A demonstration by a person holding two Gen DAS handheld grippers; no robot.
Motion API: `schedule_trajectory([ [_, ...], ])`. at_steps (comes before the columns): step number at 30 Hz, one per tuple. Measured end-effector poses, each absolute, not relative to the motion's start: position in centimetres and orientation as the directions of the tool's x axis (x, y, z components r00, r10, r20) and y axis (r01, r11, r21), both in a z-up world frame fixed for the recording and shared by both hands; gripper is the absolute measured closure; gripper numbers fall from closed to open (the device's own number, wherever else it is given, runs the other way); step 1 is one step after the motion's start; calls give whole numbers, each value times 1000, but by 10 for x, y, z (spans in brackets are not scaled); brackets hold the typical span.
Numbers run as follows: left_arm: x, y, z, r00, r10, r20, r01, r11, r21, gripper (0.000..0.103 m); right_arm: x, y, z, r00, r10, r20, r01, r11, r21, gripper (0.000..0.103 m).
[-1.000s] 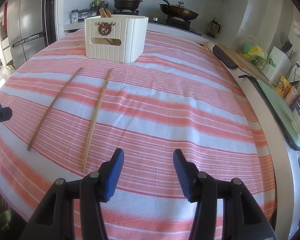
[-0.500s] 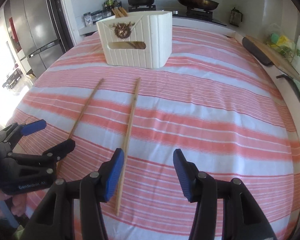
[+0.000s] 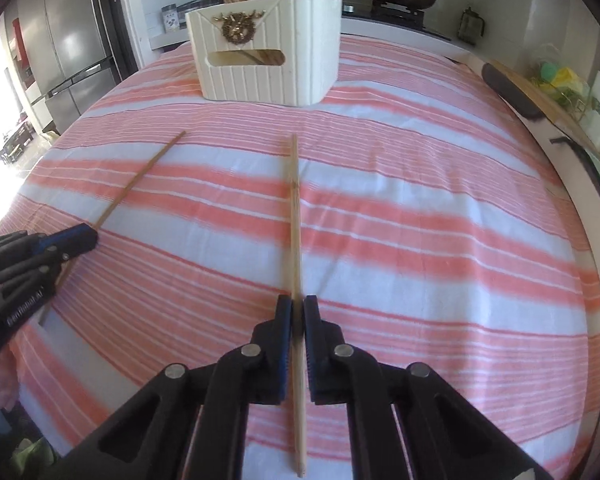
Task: Organize utensils
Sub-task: 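Close the left tool on a chopstick while the right tool grasps the other chopstick, then carry both chopsticks over the cream holder and open both tools to drop them in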
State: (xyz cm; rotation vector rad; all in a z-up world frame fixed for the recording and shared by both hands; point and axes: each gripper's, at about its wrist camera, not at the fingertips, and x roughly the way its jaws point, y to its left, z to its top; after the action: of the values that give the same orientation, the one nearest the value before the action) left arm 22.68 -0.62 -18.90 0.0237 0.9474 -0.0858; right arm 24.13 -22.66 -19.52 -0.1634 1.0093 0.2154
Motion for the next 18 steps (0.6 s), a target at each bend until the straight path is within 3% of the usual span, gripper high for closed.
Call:
schedule_trajectory([
  [3,219,8,-188,545,-83,-834,105,994,-30,96,228,-240,-193,488,80,-869,-248,967,-50,96],
  [4,220,11,-187,525,-96,-845,121,992,-38,84,226,-244,-192,477,76,-876,-248,967,-52,96],
  [5,222,12,-185,507,-109,-855,134,990,-47,57,227,-247,-191,458,78,-885,-252,967,-45,94],
  [7,229,17,-179,506,-130,-853,143,988,-66,27,233,-250,-188,437,105,-893,-269,963,-18,79],
  [8,233,19,-175,516,-140,-845,149,986,-72,27,237,-249,-185,435,115,-893,-279,960,-12,68],
  [9,240,19,-174,510,-144,-848,160,985,-71,27,243,-248,-183,431,119,-894,-289,957,-12,66],
  [16,298,5,-191,425,-131,-896,243,970,-26,27,287,-222,-192,376,89,-922,-363,930,-59,66],
  [18,309,3,-194,424,-124,-897,250,968,-16,33,301,-218,-193,360,106,-927,-367,929,-37,68],
])
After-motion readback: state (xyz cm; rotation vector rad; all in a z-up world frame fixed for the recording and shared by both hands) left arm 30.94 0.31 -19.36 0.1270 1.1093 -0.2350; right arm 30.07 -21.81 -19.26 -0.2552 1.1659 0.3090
